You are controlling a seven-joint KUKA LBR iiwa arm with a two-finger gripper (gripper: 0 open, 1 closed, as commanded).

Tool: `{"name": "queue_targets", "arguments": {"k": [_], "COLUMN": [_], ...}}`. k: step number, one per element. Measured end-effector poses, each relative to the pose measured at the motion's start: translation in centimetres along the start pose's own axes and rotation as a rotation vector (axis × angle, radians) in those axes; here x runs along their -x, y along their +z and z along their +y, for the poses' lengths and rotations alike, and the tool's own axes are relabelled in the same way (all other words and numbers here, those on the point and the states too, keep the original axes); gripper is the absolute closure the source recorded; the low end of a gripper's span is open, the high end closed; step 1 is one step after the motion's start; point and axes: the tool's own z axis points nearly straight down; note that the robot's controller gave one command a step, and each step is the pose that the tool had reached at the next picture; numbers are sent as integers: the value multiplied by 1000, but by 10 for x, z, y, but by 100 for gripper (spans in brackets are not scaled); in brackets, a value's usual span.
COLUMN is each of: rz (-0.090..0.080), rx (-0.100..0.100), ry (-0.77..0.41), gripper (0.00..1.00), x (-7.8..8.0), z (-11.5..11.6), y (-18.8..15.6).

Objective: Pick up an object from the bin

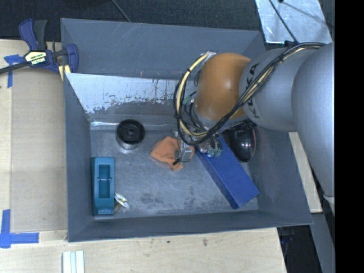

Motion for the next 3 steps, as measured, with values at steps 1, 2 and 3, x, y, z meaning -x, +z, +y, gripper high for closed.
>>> {"name": "queue_targets", "arguments": {"k": [1, 2, 3], "rz": [4, 4, -4], "rx": [-1, -1, 0], "ry": [62, 62, 6], "gripper": [100, 100, 100], "x": [-6, -6, -40], "z": [9, 9, 29], "y": [-65, -65, -244]}}
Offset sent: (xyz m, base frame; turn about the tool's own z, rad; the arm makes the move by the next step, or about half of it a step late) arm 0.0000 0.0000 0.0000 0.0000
